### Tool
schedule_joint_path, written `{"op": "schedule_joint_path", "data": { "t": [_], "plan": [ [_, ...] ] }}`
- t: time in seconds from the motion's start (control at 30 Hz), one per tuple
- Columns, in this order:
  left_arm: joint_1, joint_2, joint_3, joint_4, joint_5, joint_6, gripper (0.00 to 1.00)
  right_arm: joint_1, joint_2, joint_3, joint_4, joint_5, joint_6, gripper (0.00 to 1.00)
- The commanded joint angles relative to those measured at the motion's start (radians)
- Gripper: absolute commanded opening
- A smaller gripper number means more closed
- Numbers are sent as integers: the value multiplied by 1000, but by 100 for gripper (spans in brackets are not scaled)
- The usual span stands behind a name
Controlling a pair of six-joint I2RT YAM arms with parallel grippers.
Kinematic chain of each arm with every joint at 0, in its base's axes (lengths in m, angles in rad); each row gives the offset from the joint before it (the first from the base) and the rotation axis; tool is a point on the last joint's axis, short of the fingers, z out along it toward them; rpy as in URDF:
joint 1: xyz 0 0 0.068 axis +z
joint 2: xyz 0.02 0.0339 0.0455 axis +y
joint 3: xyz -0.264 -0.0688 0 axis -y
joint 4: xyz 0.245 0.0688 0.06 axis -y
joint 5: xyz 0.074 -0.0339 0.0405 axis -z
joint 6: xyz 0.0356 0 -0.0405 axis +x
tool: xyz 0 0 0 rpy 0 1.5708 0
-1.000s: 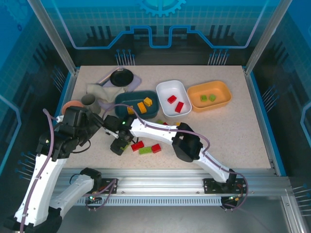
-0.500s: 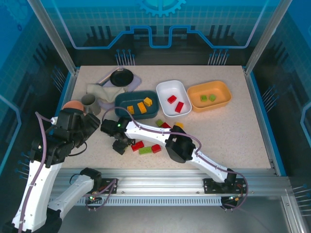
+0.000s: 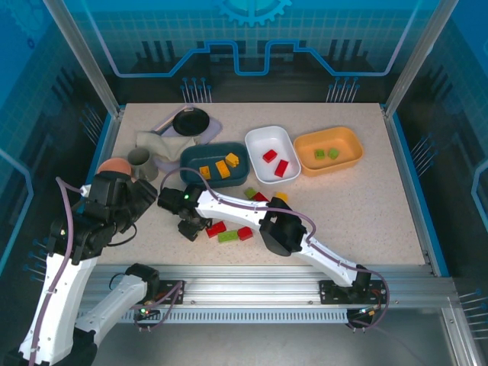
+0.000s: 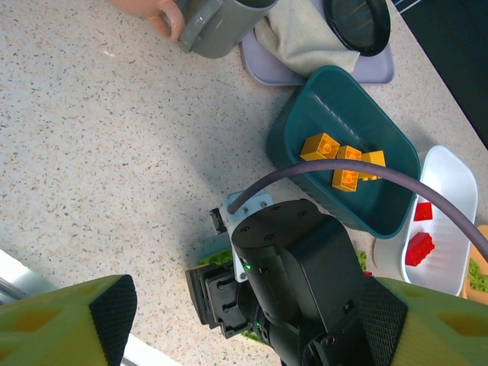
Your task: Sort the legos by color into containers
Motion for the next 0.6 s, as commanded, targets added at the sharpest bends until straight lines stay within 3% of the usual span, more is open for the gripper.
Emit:
{"op": "schedule_joint_path", "data": {
  "t": [0.0,0.3,0.57],
  "plan": [
    [-1,-13,-18,14,19,-9,81,-4,-42,-28,-14,49,15,62],
    [-2,1,-58,104,103,20,80,-83,-221,-171,39,67,58,61],
    [-5,98,-153,365,390,72,80,-274,-451,-327,64,114,86,60]
  ]
}}
